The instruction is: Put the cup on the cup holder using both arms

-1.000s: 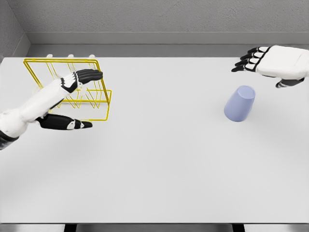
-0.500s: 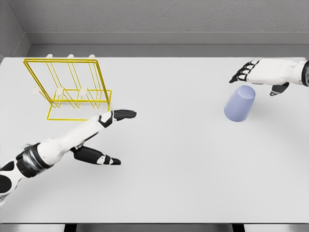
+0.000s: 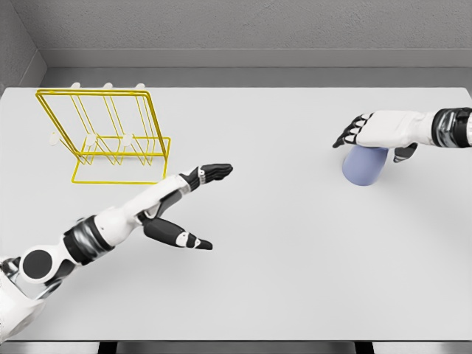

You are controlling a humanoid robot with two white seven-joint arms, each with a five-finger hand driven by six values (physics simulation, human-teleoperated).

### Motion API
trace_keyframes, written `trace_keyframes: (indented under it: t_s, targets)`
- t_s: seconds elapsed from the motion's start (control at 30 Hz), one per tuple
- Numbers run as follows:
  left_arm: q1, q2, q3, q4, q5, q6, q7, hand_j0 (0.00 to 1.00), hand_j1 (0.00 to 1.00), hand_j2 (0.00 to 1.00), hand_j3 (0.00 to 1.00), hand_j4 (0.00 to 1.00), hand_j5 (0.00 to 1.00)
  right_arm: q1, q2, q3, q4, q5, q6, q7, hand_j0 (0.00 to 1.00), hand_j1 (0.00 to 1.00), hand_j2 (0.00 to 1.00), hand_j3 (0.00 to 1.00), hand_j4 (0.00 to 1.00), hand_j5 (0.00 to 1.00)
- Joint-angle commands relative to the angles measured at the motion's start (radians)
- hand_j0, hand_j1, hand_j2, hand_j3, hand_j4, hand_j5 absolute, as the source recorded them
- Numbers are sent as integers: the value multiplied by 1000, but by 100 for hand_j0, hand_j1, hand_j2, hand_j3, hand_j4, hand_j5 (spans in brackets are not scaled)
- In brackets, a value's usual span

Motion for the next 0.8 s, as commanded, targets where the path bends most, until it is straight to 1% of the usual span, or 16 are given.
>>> trace_keyframes:
  t_s: [0.0,0.07,0.1,0.13,0.17,0.3,0.47,0.5,0.53,0.57,0.6,0.63,0.77]
  targets:
    - [0,-19,-15,46,1,19,-3,100,100,100,100,100,100,0,1,1,1,1,2,0,100,100,100,100,100,100]
    - [-3,-19,-16,66,1,20,-3,100,100,100,100,100,100,0,1,1,-1,1,2,0,99,99,99,99,99,99]
    - [-3,-33,-13,71,5,33,-3,100,100,100,100,100,100,0,0,1,-2,1,2,0,96,96,96,96,96,96]
    - [-3,-42,-12,73,9,85,-1,100,100,100,100,100,100,0,0,1,-5,3,2,0,92,92,92,92,92,92]
    - [-3,-52,-10,74,12,109,0,100,100,100,100,100,100,0,0,1,-5,3,2,0,90,90,90,90,90,90]
    - [-3,-64,-4,85,20,171,5,100,100,100,100,100,100,-5,0,21,-8,12,2,0,89,89,89,89,89,89]
    - [-2,-87,-3,119,31,174,3,100,100,100,100,100,100,-3,-2,40,-10,37,2,0,89,89,89,89,89,89]
    - [-2,-88,-3,125,29,174,5,100,100,100,100,100,100,-5,-3,40,-19,43,2,0,89,89,89,89,89,89]
    - [0,-90,-3,138,29,172,3,100,100,100,100,100,100,-3,-3,41,-21,48,2,0,86,86,86,86,86,86]
    - [0,-90,-3,142,29,172,3,100,100,100,100,100,100,-5,-3,41,-21,48,2,0,86,86,86,86,86,86]
    - [0,-90,-3,145,31,172,3,100,100,100,100,100,100,-5,-5,41,-21,48,2,0,83,83,83,83,83,83]
    - [0,-90,-3,145,31,172,3,100,100,100,100,100,100,-5,-3,41,-21,44,2,0,77,77,77,77,77,77]
    - [0,-90,-3,148,29,174,3,100,100,100,100,100,100,-5,-5,41,-22,44,2,0,76,76,76,76,76,76]
